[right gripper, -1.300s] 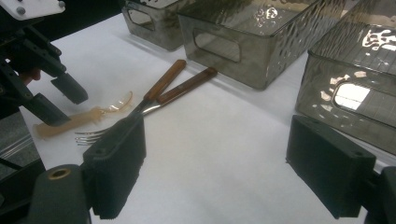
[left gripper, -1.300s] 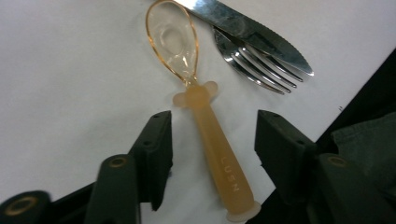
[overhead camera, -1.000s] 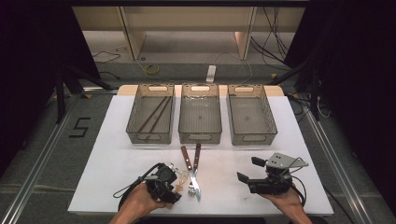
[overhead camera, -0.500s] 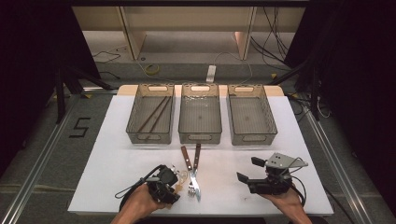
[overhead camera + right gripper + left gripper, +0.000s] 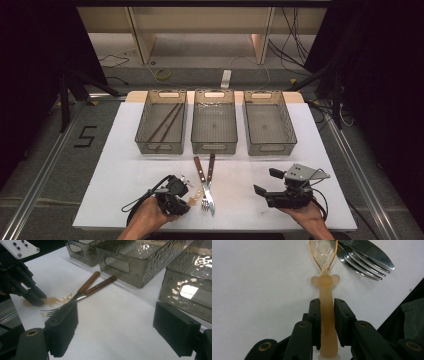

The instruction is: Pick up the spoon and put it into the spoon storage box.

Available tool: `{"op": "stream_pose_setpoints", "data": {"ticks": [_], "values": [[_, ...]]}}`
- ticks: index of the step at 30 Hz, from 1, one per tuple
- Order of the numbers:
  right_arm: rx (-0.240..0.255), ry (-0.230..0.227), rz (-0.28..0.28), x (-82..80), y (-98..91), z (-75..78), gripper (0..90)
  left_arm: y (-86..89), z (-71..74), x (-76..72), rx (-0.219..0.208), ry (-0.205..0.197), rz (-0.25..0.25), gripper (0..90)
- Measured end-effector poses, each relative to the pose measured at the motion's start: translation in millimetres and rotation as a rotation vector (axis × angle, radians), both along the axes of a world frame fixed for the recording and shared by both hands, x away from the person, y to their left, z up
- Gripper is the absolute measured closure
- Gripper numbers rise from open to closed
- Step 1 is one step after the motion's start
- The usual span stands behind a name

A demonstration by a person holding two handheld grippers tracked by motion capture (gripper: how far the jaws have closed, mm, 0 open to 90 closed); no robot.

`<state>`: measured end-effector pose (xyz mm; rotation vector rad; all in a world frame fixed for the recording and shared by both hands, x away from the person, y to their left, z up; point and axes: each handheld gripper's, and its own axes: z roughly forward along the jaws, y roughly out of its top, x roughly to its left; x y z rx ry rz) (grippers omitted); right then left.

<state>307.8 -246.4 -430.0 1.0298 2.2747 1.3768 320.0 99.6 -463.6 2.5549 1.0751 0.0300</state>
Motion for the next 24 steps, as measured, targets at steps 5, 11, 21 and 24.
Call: {"op": "stream_pose_setpoints", "data": {"ticks": [5, 11, 21, 24], "values": [[0.001, -0.002, 0.0, 0.2, -0.2, 0.1, 20.7, 4.7, 8.3, 1.0, -0.029, -0.036, 0.004, 76.3], [-0.001, 0.0, 0.001, 0.0, 0.2, 0.1, 20.8, 9.7, 14.9, 2.9, -0.059, -0.066, 0.004, 76.3], [-0.003, 0.0, 0.0, 0.3, 0.2, -0.2, 20.9, 15.3, 25.3, 6.7, -0.111, -0.125, 0.026, 76.2], [-0.004, 0.0, 0.0, 0.3, 0.4, -0.3, 20.9, 17.5, 28.0, 8.6, -0.122, -0.145, 0.032, 76.2]]}}
